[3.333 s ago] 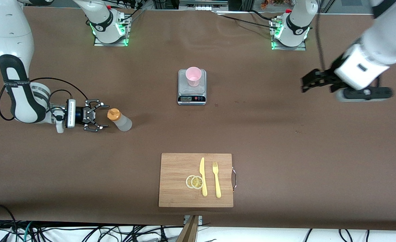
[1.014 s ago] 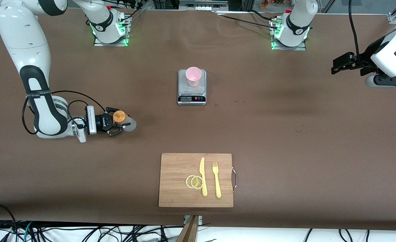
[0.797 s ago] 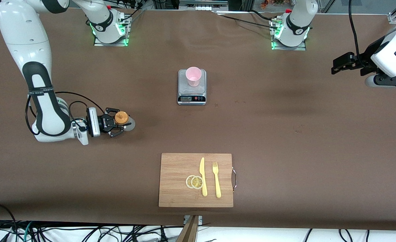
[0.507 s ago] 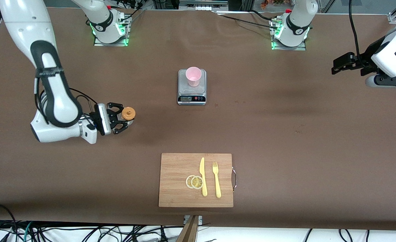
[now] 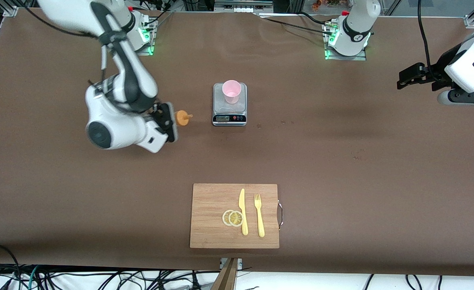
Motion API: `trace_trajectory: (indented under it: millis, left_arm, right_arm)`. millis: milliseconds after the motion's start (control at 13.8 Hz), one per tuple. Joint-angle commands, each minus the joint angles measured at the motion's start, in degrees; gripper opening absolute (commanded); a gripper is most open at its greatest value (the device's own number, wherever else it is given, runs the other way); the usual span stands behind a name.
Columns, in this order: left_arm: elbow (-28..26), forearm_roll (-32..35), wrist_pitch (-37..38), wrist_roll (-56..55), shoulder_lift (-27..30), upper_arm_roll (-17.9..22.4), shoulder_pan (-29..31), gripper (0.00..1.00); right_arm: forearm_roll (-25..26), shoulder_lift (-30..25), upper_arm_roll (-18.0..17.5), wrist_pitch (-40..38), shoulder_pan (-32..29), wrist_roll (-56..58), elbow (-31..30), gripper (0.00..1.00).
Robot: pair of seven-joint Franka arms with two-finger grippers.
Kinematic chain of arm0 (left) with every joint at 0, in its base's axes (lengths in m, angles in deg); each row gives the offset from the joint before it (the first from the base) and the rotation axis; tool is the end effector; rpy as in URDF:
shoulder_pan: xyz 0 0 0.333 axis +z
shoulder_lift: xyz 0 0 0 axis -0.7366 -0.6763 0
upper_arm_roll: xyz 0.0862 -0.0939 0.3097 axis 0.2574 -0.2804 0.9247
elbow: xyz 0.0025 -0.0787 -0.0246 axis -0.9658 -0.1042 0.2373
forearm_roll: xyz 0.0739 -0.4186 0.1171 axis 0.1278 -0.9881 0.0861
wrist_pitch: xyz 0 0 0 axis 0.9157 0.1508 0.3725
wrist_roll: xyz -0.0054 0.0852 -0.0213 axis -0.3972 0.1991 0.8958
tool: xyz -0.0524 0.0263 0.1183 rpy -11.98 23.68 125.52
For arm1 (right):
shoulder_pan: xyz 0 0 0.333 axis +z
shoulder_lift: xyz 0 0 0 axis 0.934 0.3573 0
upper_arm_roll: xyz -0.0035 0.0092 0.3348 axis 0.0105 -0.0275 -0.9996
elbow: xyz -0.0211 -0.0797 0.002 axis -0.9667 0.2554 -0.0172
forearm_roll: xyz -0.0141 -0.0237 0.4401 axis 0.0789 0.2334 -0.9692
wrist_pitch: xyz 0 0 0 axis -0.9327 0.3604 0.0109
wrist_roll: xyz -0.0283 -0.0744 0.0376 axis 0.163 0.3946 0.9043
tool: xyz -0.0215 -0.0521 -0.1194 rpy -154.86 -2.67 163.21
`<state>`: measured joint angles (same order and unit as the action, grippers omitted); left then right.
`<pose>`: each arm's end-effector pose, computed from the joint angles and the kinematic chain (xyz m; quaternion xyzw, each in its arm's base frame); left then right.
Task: Add sauce to pink cup with both arms
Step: 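Tilt the bottle nozzle over the pink cup with the right gripper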
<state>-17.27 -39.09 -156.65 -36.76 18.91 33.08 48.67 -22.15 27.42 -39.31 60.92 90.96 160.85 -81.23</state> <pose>0.5902 -0.0509 0.6149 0.9946 0.0033 -0.1009 0.0237 0.5871 0.3104 0.2848 -0.6553 -0.7175 0.1125 0.2076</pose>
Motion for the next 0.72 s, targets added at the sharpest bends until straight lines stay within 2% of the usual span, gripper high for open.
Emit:
trace_trajectory:
  millis: [0,217,435,652]
  left_arm:
    - [0.4,1.3,-0.3,1.3,-0.1,-0.1,0.1,1.00]
    - [0.4,1.3,-0.3,1.3,-0.1,-0.1,0.1,1.00]
    - [0.3,1.3,-0.2,1.3,-0.1,-0.1,0.1,1.00]
    - [0.3,1.3,-0.2,1.3,-0.1,-0.1,0.1,1.00]
  right_arm:
    - [10.0,-1.8,-4.4,0.1,2.5,-11.5,-1.3,0.00]
    - [17.9,-1.7,-7.6,-0.8,6.1,-22.2,-1.3,0.00]
    - [24.7,-1.3,-12.2,-3.4,7.2,-30.6,-1.3,0.00]
    - [27.7,-1.1,-13.9,-6.0,8.3,-34.1,-1.2,0.00]
